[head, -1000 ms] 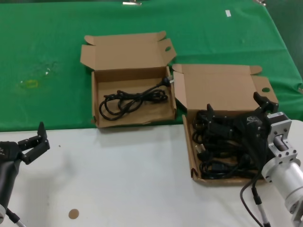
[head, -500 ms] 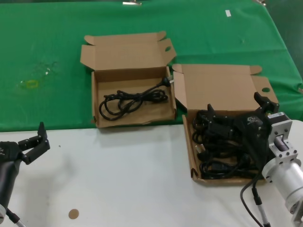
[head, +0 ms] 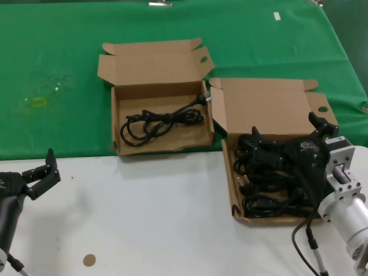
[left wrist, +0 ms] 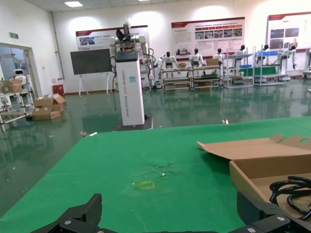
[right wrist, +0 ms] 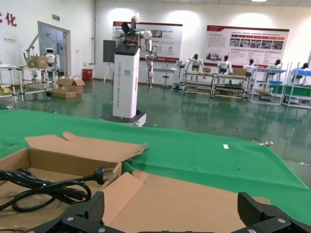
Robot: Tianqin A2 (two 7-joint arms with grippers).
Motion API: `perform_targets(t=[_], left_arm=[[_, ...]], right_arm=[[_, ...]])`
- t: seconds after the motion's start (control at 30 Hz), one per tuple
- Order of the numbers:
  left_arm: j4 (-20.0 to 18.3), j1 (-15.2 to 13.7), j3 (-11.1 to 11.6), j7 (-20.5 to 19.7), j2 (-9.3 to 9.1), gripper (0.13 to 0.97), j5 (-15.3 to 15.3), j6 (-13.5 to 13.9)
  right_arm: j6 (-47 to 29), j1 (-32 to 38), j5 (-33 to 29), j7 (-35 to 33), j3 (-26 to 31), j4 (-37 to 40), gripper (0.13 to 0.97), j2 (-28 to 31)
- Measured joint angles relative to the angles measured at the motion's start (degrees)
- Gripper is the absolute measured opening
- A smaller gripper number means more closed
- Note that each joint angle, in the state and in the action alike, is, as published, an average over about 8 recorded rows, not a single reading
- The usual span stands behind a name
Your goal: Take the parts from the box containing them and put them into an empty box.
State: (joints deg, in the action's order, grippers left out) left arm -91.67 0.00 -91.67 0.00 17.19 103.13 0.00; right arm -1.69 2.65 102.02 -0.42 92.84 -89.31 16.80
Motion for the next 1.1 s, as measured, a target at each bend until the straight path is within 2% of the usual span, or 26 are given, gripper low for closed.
perform_targets(t=[1.1], left_arm=[[0.0,0.0,0.0,0.0,0.00,0.966,0.0,0.0]], right_arm=[[0.0,0.0,0.0,0.0,0.0,0.0,0.966,0.0]])
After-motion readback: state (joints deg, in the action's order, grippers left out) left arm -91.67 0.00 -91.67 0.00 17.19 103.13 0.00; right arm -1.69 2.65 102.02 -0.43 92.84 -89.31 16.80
